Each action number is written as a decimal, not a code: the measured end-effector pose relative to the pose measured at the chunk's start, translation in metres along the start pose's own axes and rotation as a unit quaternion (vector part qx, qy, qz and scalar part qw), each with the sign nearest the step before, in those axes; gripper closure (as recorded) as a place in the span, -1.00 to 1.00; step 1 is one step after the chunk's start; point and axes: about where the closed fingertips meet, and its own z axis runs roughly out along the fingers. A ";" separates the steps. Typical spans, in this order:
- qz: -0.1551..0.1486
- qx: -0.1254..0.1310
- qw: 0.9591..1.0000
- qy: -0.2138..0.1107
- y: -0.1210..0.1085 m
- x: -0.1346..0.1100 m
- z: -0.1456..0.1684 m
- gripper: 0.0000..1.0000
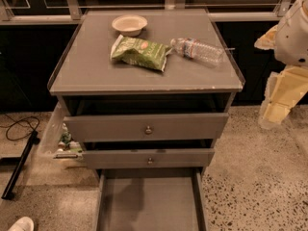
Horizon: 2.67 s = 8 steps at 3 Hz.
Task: Place green jalapeno chip bag into bottom drawer
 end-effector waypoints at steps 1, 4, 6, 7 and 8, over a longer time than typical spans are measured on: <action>0.000 0.000 1.000 0.000 0.000 0.000 0.000 -1.00; -0.057 0.024 0.994 -0.092 -0.050 -0.060 0.028 -1.00; -0.095 0.017 0.977 -0.189 -0.099 -0.117 0.050 -1.00; -0.096 0.016 0.977 -0.190 -0.099 -0.118 0.051 -1.00; -0.098 0.009 0.968 -0.231 -0.122 -0.141 0.074 -1.00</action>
Offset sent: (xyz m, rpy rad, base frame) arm 0.0158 0.0157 0.0038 0.0121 -0.0389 0.0493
